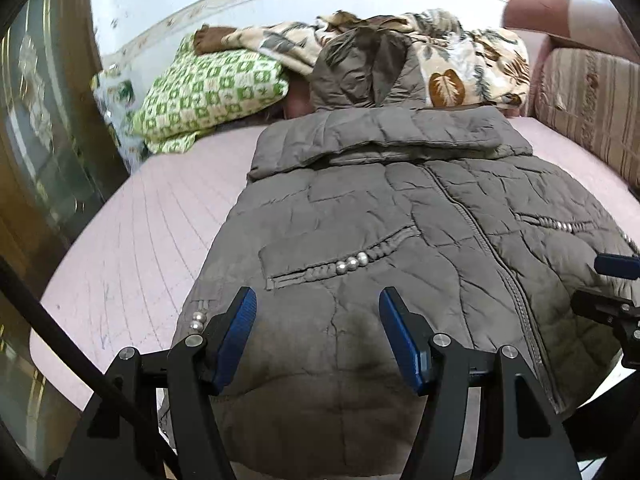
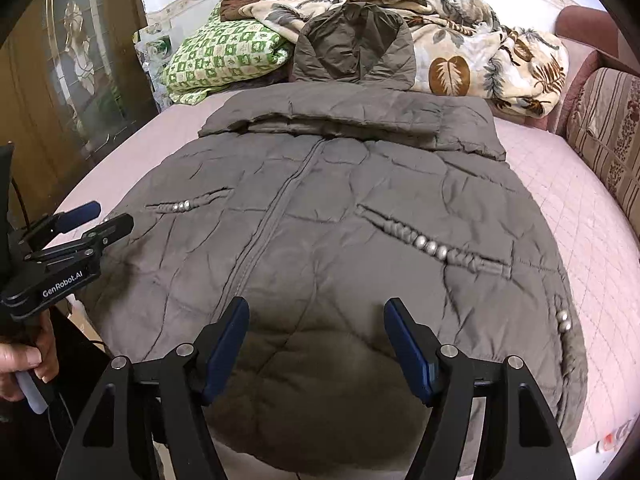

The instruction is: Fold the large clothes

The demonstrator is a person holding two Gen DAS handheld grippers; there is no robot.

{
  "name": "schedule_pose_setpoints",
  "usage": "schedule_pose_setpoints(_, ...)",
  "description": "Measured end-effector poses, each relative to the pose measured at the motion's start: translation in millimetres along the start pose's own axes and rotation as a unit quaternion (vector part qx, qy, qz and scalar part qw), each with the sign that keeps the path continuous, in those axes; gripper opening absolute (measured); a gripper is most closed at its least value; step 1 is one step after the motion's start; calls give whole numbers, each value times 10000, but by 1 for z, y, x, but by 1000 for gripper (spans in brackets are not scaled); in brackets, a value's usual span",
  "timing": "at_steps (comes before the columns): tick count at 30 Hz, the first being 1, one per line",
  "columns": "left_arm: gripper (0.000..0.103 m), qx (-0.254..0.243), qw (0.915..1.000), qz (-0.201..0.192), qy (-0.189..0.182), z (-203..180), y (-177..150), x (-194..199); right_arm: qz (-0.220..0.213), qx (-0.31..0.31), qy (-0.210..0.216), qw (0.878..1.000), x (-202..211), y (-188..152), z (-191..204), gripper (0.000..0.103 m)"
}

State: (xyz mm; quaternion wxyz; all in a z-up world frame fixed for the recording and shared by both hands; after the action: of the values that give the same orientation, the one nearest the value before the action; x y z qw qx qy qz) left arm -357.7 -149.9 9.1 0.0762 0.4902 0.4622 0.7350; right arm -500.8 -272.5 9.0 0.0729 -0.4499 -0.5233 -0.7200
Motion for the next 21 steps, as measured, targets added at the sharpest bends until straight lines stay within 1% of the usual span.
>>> schedule_pose_setpoints(5,63,-79,9999,-2,74,0,-2,-1,32,33,9,10000,-2,-4,3,74)
schedule_pose_setpoints(10,63,-56,9999,6,115,0,-2,-3,47,105,-39,9999,-4,-6,7,74)
schedule_pose_setpoints(13,63,-69,9999,-10,121,0,-2,-3,22,307,-156,9994,-4,-7,13,74)
schedule_pose_setpoints(21,63,-61,9999,-14,114,-1,-2,-4,138,635,-228,9976,-12,-14,26,74)
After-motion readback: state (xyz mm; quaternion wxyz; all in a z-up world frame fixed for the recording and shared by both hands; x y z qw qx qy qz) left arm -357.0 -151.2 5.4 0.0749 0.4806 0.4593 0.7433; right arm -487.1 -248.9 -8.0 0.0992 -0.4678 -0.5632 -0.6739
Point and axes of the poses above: each gripper's, at about its wrist camera, not at the fingertips, and x roughly against the way its jaws point, z to its left, y to its top, the point moved 7 cm from there along -x, roughly the way its jaws point, and after that the axes turned 8 degrees about -y, right-handed, at the moved point
